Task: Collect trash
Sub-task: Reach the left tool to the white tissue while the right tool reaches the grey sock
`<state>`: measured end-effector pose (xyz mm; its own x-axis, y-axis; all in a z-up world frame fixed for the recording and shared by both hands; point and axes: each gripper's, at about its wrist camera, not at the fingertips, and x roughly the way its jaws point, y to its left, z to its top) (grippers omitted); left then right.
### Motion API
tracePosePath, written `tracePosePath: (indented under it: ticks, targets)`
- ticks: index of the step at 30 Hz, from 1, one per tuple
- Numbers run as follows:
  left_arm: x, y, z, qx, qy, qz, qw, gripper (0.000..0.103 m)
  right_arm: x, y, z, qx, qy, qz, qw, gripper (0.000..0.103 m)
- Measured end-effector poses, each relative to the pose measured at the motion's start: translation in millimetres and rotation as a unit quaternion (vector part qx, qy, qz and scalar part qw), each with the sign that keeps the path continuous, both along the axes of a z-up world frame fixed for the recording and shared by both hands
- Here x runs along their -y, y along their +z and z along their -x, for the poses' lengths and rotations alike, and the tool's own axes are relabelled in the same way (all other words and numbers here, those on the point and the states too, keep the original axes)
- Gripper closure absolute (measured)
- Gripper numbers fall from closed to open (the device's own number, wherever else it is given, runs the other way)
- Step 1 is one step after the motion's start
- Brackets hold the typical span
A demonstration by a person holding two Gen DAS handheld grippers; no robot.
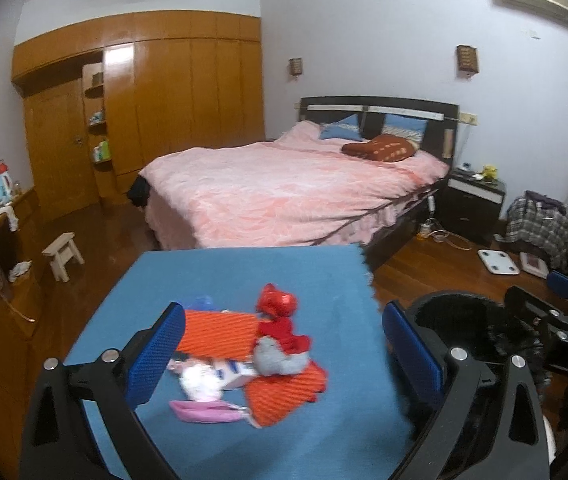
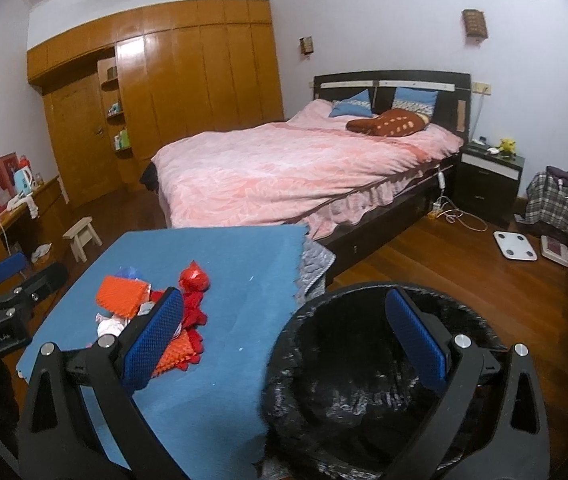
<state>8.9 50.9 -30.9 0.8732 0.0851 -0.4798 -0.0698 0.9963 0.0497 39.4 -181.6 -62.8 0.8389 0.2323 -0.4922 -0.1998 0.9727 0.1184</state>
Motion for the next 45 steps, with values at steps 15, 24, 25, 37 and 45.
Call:
tracePosePath:
  ticks: [15, 24, 25, 37, 45]
  targets:
    - [-95.7, -70.4, -22.6, -0.048, 0.075, -0.009, 0.9960, 0.006, -81.1, -52.7, -43.2, -0.037, 0.060, 0.008, 0.997, 0.005]
    - [-120.4, -119.0, -37.0, -0.096, 0.091, 0.003, 0.9913, 0.013, -111.9, -92.0, -66.8, -0.064, 0.067, 0.025, 0.995, 0.005]
    - [-121.2, -123.5, -37.2, -0.099, 0.090, 0.005, 0.9911, 0.014, -114.3, -94.8, -68.2, -0.067, 0.068, 0.025, 0.995, 0.005]
    - [-129.6, -157.0, -62.5, -0.133, 0.072, 0.021, 0.9883, 0.032, -137.1, -110.0, -81.7, -0.076, 0.093, 0.037, 0.992, 0.013]
    - [-118.1, -162.8, -64.7, -0.138, 0.033, 0.029, 0.9894, 0.070, -147.6, -115.4, -85.8, -0.082, 0.107, 0.038, 0.990, 0.015]
